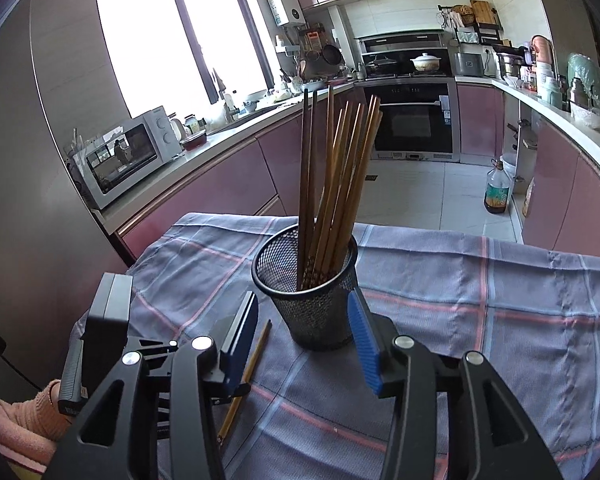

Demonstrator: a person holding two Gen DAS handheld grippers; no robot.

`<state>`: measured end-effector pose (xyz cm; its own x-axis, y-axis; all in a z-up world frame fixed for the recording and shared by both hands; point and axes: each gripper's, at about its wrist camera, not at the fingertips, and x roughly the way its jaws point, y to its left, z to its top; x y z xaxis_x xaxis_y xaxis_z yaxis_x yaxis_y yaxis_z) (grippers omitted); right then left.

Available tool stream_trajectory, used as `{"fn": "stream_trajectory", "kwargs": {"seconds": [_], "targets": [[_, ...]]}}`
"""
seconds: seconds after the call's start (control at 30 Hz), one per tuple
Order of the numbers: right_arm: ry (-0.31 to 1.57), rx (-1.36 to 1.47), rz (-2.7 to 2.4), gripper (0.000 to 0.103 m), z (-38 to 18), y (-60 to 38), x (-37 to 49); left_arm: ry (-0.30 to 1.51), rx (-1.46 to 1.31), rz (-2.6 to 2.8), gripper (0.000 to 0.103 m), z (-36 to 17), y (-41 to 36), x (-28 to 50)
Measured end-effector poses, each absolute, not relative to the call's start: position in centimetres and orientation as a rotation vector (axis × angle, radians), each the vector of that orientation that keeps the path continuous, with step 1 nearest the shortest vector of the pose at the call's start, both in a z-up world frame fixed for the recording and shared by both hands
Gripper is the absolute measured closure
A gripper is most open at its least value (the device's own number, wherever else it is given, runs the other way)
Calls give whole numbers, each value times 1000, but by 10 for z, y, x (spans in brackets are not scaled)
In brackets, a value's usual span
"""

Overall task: Organize utensils
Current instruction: 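Lower the left gripper onto the last chopstick and grasp it, then lift the chopstick with the left gripper, lower it into the mesh cup, release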

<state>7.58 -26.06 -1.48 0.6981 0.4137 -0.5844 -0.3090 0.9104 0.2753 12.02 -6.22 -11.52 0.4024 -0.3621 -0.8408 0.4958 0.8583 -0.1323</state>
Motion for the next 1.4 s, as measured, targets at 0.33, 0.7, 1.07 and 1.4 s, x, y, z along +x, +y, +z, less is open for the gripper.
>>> {"fn": "stream_trajectory", "kwargs": {"seconds": [0.33,0.7,1.07,1.4], "targets": [[726,199,423,55,-33,-265,68,1037,166,-603,101,-108,-50,121],[763,230,434,55,-50,-264,64,1060,169,-579,69,-106,-52,134],[787,245,436,54,-62,-266,63,1088,250,-561,83,-112,-76,137],[805,258,445,51,-70,-267,63,1095,307,-563,89,-109,-56,142]]}}
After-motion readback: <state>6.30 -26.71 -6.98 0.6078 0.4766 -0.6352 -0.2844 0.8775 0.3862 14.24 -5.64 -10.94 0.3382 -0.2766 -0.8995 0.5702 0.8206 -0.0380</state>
